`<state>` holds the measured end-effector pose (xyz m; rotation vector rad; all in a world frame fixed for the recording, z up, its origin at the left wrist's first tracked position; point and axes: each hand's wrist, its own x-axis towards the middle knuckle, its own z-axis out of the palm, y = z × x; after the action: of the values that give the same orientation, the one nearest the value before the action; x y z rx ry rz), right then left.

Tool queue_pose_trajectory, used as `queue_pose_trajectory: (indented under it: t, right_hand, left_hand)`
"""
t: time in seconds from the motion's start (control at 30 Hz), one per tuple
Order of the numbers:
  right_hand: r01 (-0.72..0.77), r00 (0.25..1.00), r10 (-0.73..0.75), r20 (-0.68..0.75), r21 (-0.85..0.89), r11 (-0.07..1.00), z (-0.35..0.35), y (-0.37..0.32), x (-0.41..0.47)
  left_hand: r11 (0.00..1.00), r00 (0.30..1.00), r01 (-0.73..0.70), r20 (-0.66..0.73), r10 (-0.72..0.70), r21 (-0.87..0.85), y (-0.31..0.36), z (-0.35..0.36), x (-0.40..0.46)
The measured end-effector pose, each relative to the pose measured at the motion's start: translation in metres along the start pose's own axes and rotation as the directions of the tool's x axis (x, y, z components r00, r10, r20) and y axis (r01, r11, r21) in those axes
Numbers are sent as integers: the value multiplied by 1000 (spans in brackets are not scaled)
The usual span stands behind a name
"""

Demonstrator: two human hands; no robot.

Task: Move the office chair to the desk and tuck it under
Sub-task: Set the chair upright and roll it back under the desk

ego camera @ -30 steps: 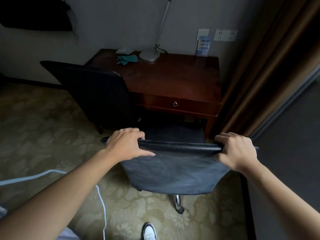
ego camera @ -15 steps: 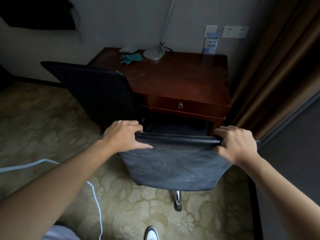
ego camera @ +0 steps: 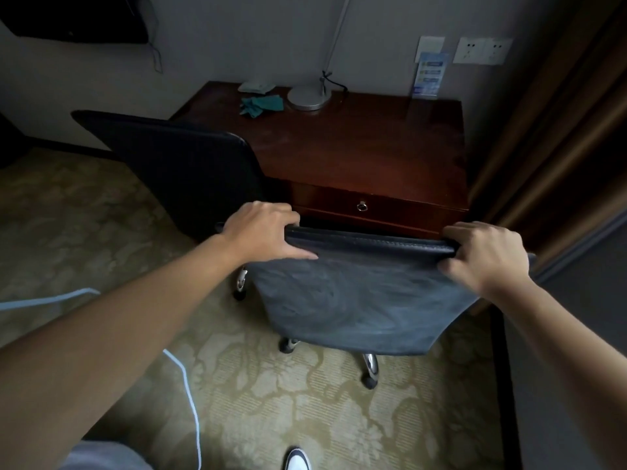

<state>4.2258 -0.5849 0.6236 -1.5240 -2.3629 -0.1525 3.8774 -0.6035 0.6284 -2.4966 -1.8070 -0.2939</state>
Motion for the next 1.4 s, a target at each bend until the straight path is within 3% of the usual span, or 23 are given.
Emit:
queue_pose_trajectory:
  t: [0.5,0.87,1.07,1.23,1.4]
  right_hand:
    - [22,1000,-22,-13,24,999,10,-21,53]
    - [48,992,-49,-115,-11,999,12,-36,109]
    - [33,999,-33,-43,-8,999,4,-42,130]
    - [-39,999,40,34,-4,999,1,-55,101]
    - [-94,992,95,87,-21,995,5,-72,10]
  left_hand:
    - [994,988,-111,-108,111,6,-63,-4,54]
    - [988,977,-154,-145,155,21,-119,-8,97]
    - [988,977,-154,-151,152,-1,-134,-18,105]
    - [987,982,-157,-112,152,-36,-121,-17,78]
    - [976,973,-216,-88,214,-12,-82,3,10]
